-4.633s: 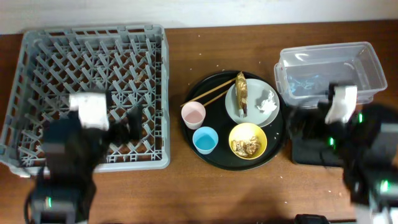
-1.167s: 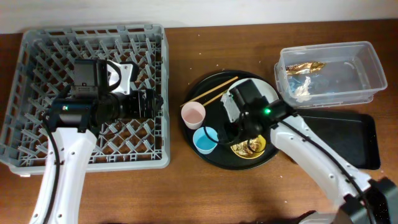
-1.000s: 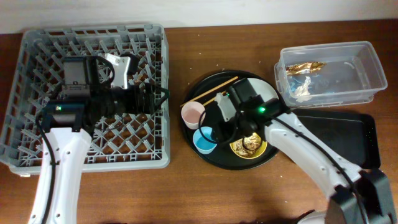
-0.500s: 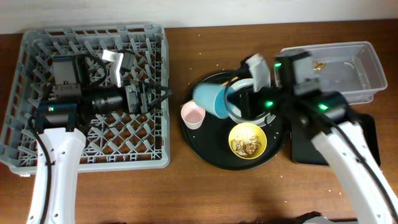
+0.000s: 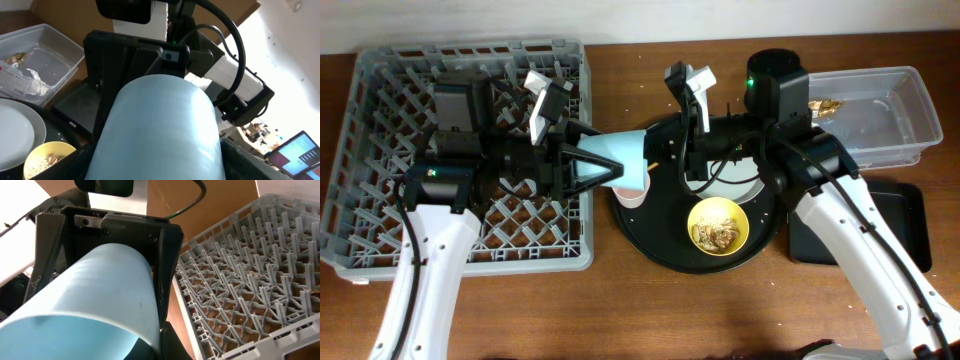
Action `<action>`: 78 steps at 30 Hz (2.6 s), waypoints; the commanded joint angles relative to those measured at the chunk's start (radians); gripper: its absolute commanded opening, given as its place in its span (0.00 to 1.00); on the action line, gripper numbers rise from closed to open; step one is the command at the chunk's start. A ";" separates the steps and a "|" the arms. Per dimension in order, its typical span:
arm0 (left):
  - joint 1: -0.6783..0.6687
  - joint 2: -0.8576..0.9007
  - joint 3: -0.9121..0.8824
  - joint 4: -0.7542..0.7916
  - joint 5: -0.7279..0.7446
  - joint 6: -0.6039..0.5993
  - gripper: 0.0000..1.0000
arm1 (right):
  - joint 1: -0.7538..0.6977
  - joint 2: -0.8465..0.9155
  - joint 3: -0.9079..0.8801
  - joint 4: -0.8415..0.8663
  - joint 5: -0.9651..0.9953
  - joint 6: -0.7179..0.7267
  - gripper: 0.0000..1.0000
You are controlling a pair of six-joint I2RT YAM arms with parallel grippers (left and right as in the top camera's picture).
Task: Sort waste into correct bins and load items into the dishwasher rack
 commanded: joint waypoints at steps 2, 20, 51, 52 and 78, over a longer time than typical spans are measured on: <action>-0.010 -0.011 0.014 -0.001 0.040 0.005 0.62 | 0.003 0.009 0.003 0.017 -0.006 0.038 0.08; 0.407 0.012 0.005 -0.539 -1.667 -0.332 0.63 | -0.074 -0.020 0.003 -0.580 0.607 -0.058 0.65; 0.489 -0.037 0.290 -0.697 -0.821 0.149 0.94 | 0.174 0.453 0.002 -0.295 0.995 0.120 0.41; 0.457 -0.029 0.289 -0.694 -0.767 0.149 0.94 | 0.172 0.458 0.002 -0.290 0.995 0.120 0.28; -0.077 0.159 0.289 -0.451 0.066 0.148 0.92 | -0.108 -0.060 0.068 -0.151 -0.004 -0.160 0.04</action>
